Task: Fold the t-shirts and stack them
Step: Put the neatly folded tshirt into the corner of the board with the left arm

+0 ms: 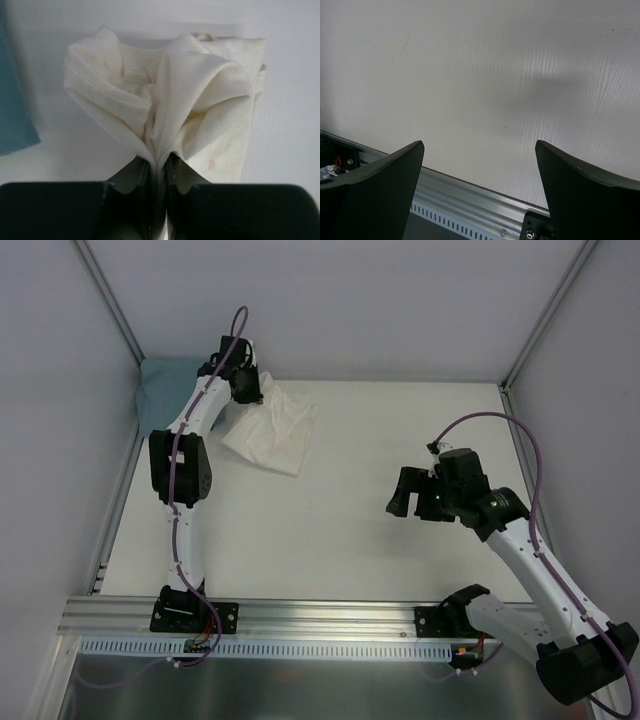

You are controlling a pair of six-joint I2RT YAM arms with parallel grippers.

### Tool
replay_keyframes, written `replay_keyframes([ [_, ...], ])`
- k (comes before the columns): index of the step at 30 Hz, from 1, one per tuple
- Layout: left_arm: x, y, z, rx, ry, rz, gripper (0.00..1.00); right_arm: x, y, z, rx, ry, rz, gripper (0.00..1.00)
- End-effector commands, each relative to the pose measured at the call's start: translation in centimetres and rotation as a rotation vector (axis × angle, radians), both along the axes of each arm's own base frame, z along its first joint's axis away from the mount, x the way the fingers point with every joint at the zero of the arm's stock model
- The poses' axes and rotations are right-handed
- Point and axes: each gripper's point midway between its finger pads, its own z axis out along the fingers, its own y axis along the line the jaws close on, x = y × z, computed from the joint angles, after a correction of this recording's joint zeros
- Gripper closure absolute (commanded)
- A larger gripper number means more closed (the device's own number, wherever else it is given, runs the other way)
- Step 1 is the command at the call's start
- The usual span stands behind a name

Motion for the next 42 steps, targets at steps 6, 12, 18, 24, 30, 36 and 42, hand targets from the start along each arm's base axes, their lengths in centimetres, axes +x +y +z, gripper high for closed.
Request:
replay_keyframes([
  [6, 4.7, 4.9, 6.5, 0.125, -0.226, 0.034, 1.00, 1.0, -0.1, -1.3, 0.005, 0.019, 0.030, 0.00],
  [12, 6.2, 8.8, 9.0, 0.218, -0.313, 0.091, 1.00, 1.0, 0.0, -2.3, 0.015, 0.057, 0.039, 0.01],
  [18, 7.3, 11.0, 12.5, 0.213, -0.431, 0.130, 1.00, 0.7, -0.5, -3.0, -0.015, 0.084, 0.040, 0.00],
  [24, 8.1, 12.2, 16.5, 0.200, -0.544, 0.151, 1.00, 0.7, -0.6, -3.5, -0.030, 0.112, 0.040, 0.01],
  [30, 8.2, 12.0, 19.4, 0.209, -0.614, 0.124, 1.00, 1.0, -0.6, -4.5, -0.047, 0.146, 0.036, 0.01],
  [36, 8.0, 13.7, 22.2, 0.196, -0.665, 0.134, 1.00, 1.5, -0.1, -5.0, -0.036, 0.164, 0.037, 0.01],
  [42, 7.1, 15.2, 23.9, 0.231, -0.686, 0.149, 1.00, 1.5, 0.0, -6.1, -0.041, 0.192, 0.045, 0.00],
])
